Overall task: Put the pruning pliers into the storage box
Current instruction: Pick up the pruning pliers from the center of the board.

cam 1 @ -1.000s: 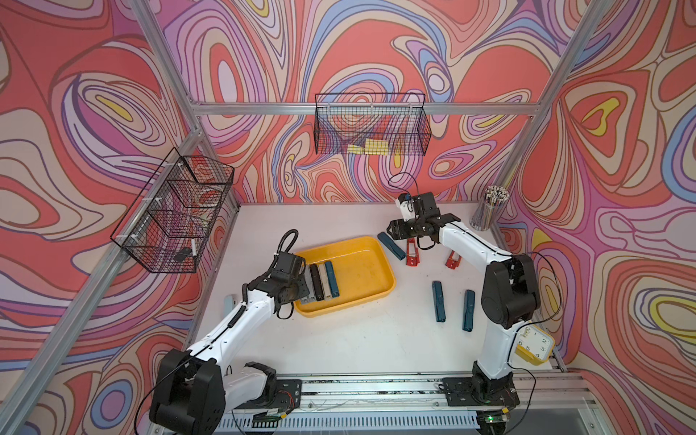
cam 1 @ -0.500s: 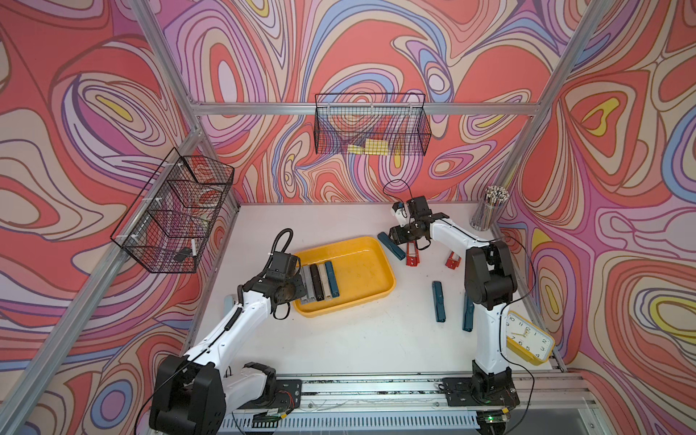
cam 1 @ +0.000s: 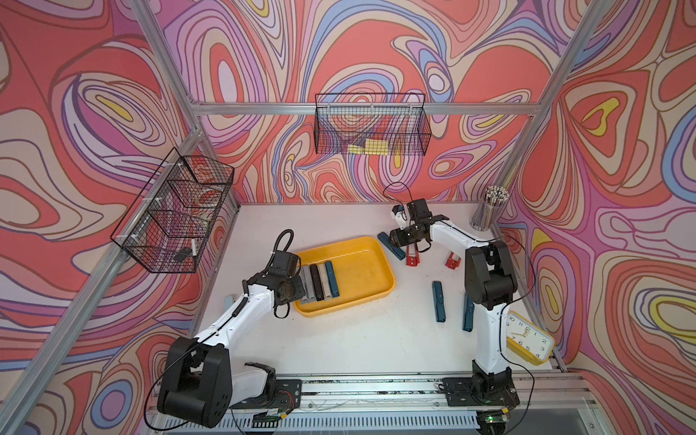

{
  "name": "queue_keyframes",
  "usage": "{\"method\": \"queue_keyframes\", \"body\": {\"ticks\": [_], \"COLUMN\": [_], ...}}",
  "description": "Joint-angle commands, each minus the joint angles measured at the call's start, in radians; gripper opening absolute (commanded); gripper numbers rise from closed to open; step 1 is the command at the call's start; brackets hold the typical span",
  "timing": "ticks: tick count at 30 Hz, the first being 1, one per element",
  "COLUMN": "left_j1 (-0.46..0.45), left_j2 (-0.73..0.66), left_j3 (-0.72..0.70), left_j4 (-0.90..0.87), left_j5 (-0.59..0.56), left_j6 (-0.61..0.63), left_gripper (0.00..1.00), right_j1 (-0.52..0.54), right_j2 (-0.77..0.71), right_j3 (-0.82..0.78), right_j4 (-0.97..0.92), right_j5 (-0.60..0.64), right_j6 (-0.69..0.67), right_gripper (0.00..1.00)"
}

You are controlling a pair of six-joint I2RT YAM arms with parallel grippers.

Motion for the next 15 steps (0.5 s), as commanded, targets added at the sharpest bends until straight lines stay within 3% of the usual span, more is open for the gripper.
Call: {"method": "queue_keyframes", "body": {"ticks": [1, 8, 15], "left_j1": [0.01, 0.013, 0.015], "left_j2": [0.006, -0.007, -0.004], "left_j3": [0.02, -0.004, -0.012], "left_j4": [0.009, 0.027, 0.034], "left_j5": [-0.018, -0.01, -0.009], "left_j6": [-0.004, -0.018, -0.025], "left_gripper": [0.29, 0.14, 0.07], "right_j1": [0.002, 0.002, 0.002], "right_j2": [0.012, 0.03, 0.035], "right_j3": [-0.009, -0.014, -0.028], "right_j4": [0.006, -0.006, -0.01], "right_j5": [-0.024, -0.009, -0.001], "right_j6": [-0.001, -0.003, -0.002], "right_gripper": [0.55, 0.54, 0.55]}}
